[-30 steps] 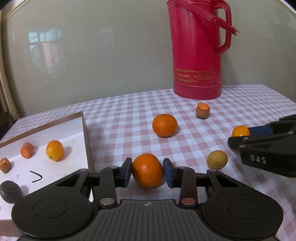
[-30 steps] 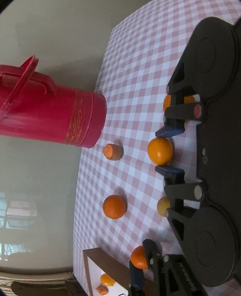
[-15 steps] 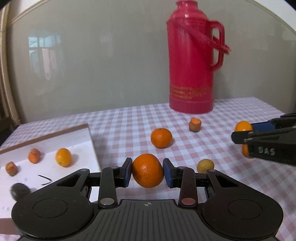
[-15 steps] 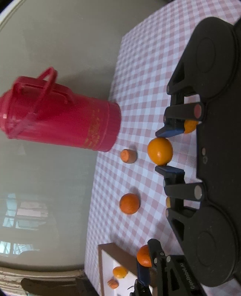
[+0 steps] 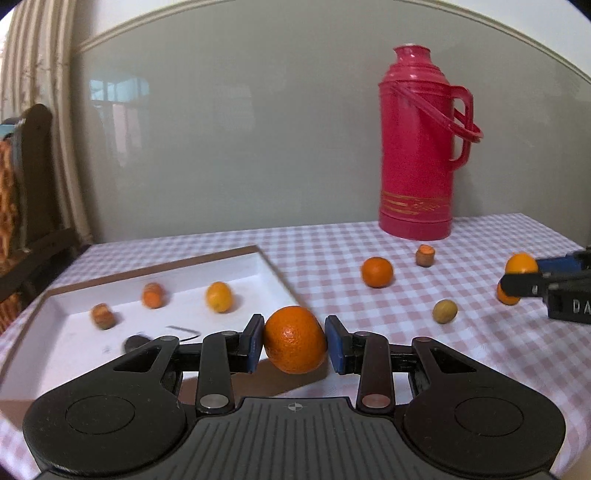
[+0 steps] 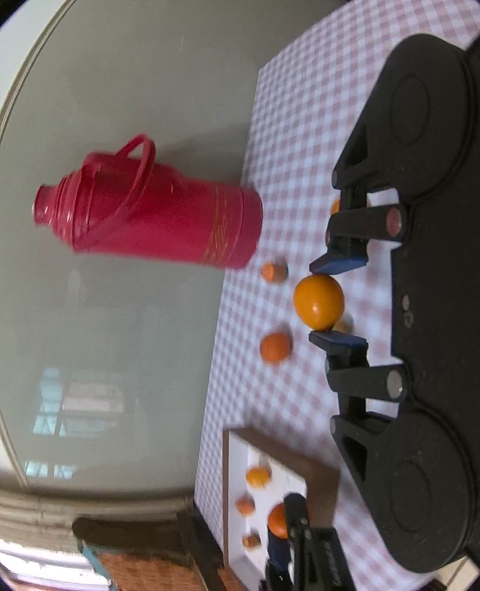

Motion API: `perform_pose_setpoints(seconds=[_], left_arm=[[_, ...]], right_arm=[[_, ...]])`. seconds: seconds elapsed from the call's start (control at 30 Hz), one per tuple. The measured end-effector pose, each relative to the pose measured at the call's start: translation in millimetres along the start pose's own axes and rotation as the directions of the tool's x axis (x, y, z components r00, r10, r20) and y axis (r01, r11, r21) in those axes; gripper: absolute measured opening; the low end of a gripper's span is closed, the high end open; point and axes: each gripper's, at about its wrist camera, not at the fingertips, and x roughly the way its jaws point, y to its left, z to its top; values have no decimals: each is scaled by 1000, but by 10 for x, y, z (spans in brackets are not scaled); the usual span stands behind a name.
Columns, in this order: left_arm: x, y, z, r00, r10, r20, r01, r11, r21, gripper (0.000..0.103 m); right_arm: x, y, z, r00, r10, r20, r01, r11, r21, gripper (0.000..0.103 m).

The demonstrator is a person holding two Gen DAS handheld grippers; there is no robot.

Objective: Organize fruits
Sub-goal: 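Carry both held oranges over the white tray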

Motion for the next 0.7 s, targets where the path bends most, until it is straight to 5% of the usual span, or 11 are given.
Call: perform_pose_setpoints(seconds=[0.4,0.7], left_arm=[[-462,533,-159,993,108,41,-107,994,-24,36],[-610,957,-228,980,192,46,-189,980,-69,36]], right_arm=[[-178,559,55,990,139,25,-137,989,-62,24],[-158,1003,144,960,277,47,-269,954,-133,24]])
